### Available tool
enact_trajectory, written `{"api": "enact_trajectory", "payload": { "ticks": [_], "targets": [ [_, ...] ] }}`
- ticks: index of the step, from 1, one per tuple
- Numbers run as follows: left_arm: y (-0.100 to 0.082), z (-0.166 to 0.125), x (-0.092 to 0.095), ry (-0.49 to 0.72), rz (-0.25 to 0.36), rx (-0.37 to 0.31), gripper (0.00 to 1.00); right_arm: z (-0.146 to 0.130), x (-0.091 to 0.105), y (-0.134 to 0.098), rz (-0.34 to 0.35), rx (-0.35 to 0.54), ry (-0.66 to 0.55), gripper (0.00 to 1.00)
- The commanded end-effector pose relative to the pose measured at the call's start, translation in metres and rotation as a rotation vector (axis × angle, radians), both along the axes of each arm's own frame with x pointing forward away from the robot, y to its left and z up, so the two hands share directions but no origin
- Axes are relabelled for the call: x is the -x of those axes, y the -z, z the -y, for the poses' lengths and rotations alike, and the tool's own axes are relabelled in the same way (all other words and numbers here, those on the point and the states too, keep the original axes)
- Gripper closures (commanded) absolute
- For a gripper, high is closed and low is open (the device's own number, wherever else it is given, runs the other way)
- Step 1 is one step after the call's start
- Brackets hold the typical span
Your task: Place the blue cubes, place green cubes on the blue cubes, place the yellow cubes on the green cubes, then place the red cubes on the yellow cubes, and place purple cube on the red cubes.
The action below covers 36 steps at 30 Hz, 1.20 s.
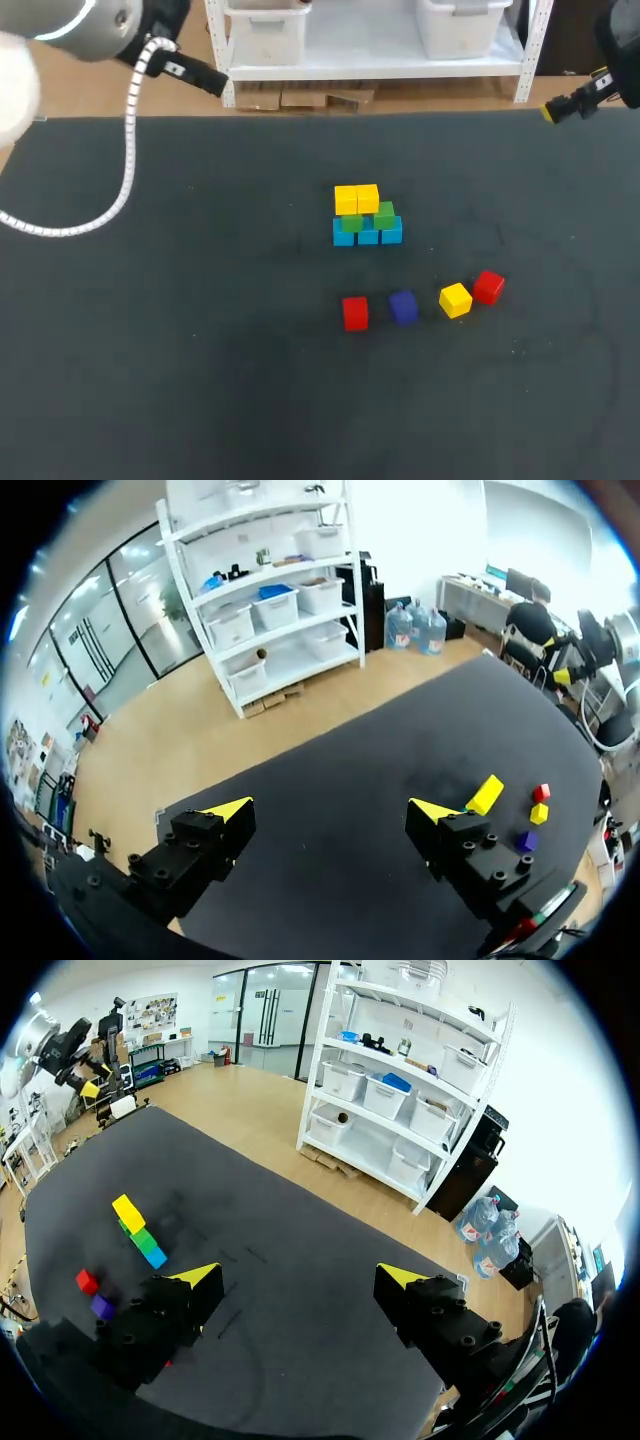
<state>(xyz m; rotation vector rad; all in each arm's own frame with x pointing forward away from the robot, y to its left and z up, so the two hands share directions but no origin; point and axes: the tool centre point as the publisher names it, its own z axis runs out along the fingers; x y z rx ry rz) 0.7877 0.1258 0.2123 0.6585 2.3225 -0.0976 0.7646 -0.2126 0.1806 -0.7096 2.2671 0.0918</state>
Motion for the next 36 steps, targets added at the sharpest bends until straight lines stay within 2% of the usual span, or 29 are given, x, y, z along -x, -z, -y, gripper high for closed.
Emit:
{"api": "enact_trajectory", "payload": {
  "ticks": [1, 3, 4, 32, 36],
  "targets": [
    [-0.002, -0.005, 0.007, 0.017, 0.134, 0.083, 0.00, -0.001, 0.002, 0.002, 0.010, 0.002, 0.007, 0.00],
    [-0.003, -0.006, 0.008, 0.001, 0.135, 0.091, 0.00, -0.001, 0.002, 0.002, 0.010, 0.002, 0.007, 0.00],
    [-0.004, -0.006, 0.008, -0.029, 0.104, 0.081, 0.00, -0.001, 0.002, 0.002, 0.010, 0.002, 0.007, 0.00],
    [-0.004, -0.006, 0.008, -0.029, 0.104, 0.081, 0.00, -0.001, 0.002, 0.002, 0.010, 0.002, 0.007, 0.00],
    [-0.004, -0.006, 0.008, -0.029, 0.104, 0.081, 0.00, -0.014, 0.005, 0.004, -0.059, 0.054, -0.041, 0.00]
  ]
}}
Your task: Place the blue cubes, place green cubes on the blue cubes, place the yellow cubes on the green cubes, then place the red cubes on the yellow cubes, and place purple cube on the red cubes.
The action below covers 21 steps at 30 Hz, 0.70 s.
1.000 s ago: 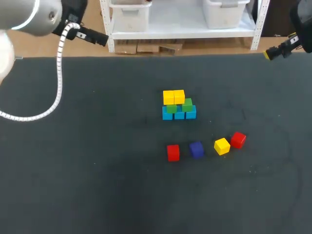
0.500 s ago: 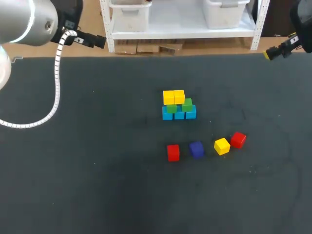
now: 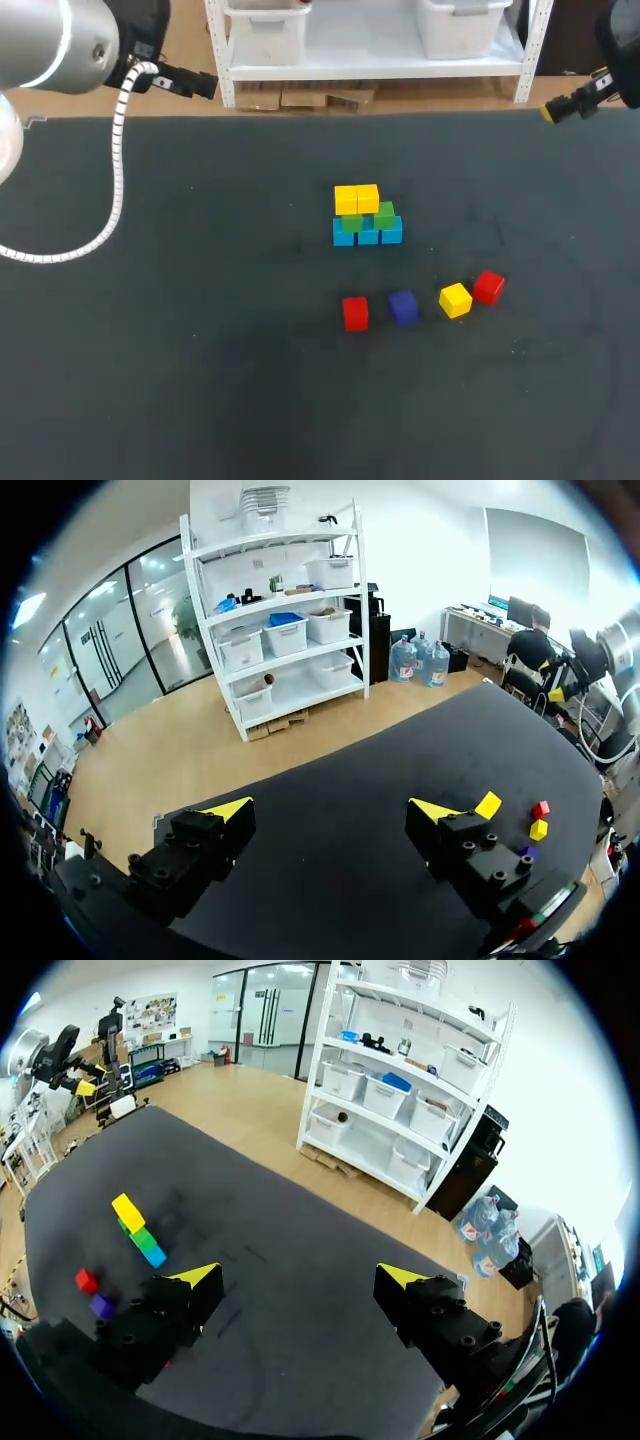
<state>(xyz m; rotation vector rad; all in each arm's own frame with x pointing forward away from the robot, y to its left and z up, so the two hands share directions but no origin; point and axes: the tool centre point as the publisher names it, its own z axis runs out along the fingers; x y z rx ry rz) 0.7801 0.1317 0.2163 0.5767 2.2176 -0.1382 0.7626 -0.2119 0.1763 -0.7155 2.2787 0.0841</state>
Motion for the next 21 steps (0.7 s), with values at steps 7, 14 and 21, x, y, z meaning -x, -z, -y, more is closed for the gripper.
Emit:
{"api": "enact_trajectory", "payload": {
  "ticks": [7, 14, 21],
  "targets": [
    [0.000, -0.001, 0.001, 0.000, 0.002, 0.002, 0.00, -0.046, 0.034, 0.004, -0.112, 0.172, -0.270, 0.00],
    [0.000, -0.001, 0.001, 0.000, 0.002, 0.002, 0.00, -0.066, 0.085, 0.019, -0.158, 0.301, -0.568, 0.00],
    [0.000, -0.001, 0.001, 0.000, 0.002, 0.002, 0.00, -0.105, 0.134, 0.044, -0.172, 0.467, -0.828, 0.00]
  ]
}}
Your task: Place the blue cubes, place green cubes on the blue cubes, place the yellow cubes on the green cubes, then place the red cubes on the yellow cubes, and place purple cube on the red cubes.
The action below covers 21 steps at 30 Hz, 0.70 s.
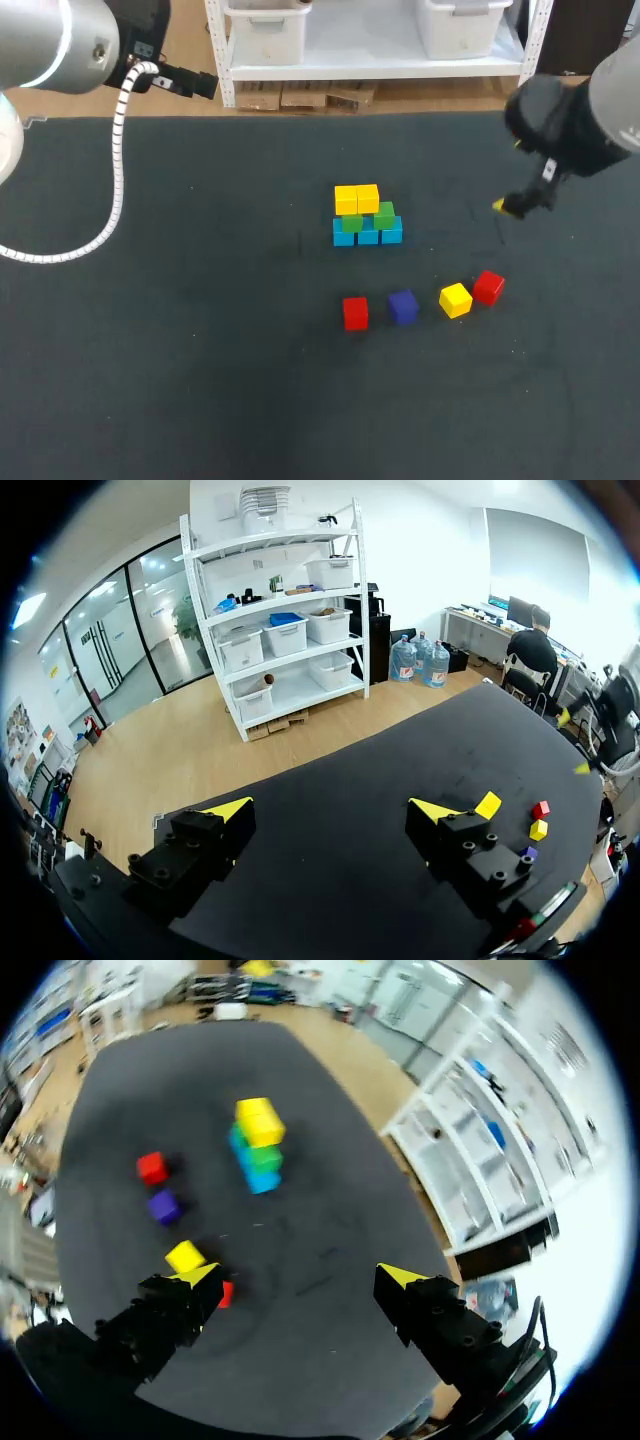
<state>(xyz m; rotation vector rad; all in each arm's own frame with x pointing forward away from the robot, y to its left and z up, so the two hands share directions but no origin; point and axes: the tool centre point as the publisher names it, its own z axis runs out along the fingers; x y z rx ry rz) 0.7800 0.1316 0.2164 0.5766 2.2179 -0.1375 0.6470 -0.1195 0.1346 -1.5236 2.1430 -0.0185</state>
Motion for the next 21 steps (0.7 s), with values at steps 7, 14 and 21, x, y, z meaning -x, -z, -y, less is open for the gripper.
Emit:
{"api": "enact_trajectory", "payload": {
  "ticks": [7, 14, 21],
  "targets": [
    [0.000, -0.001, 0.001, 0.001, 0.002, 0.003, 0.00, -0.036, 0.043, 0.032, -0.160, 0.232, -0.519, 0.00],
    [0.000, -0.001, 0.001, 0.001, 0.002, 0.003, 0.00, -0.047, 0.056, 0.067, -0.175, 0.354, -0.717, 0.00],
    [0.000, -0.001, 0.001, 0.001, 0.002, 0.003, 0.00, -0.044, 0.058, 0.101, -0.183, 0.512, -0.754, 0.00]
  ]
}}
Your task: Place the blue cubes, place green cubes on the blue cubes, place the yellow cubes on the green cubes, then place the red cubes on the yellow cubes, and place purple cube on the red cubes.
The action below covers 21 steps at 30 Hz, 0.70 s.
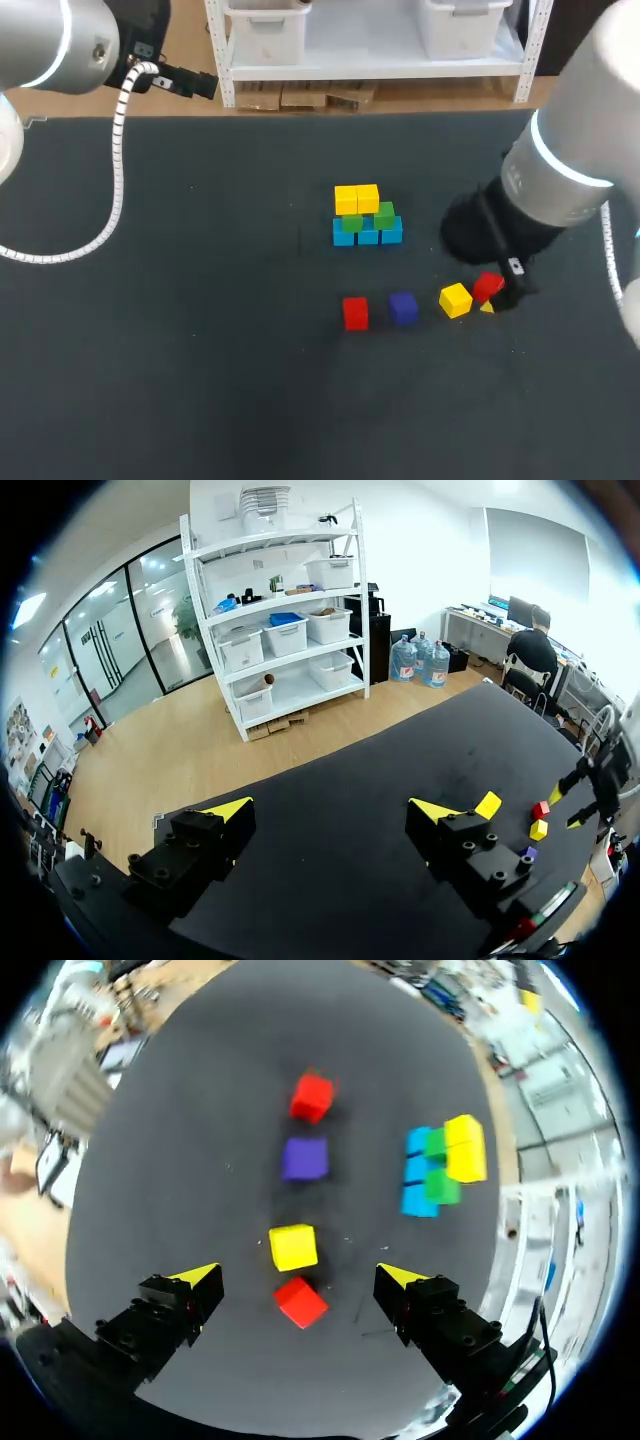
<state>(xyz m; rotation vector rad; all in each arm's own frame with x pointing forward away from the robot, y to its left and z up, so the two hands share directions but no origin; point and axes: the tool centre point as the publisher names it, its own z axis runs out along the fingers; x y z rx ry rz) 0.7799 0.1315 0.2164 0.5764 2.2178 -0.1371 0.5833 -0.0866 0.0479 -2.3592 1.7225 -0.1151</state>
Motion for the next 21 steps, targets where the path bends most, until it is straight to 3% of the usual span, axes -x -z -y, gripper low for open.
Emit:
{"api": "enact_trajectory", "payload": {
  "ticks": [1, 17, 19, 20, 21],
  "targets": [
    [0.000, -0.001, 0.000, 0.001, 0.002, 0.003, 0.00, -0.011, -0.006, 0.018, -0.066, 0.184, -0.155, 0.00],
    [0.000, -0.001, 0.000, 0.001, 0.002, 0.003, 0.00, -0.012, -0.011, 0.043, -0.121, 0.181, -0.123, 0.00],
    [0.000, -0.001, 0.000, 0.001, 0.002, 0.003, 0.00, -0.011, -0.012, 0.044, -0.126, 0.175, -0.108, 0.23],
    [0.000, -0.001, 0.000, 0.001, 0.002, 0.003, 0.00, -0.010, -0.012, 0.045, -0.127, 0.174, -0.107, 0.44],
    [0.000, -0.001, 0.000, 0.001, 0.002, 0.003, 0.00, -0.009, -0.013, 0.046, -0.128, 0.174, -0.106, 0.55]
  ]
}}
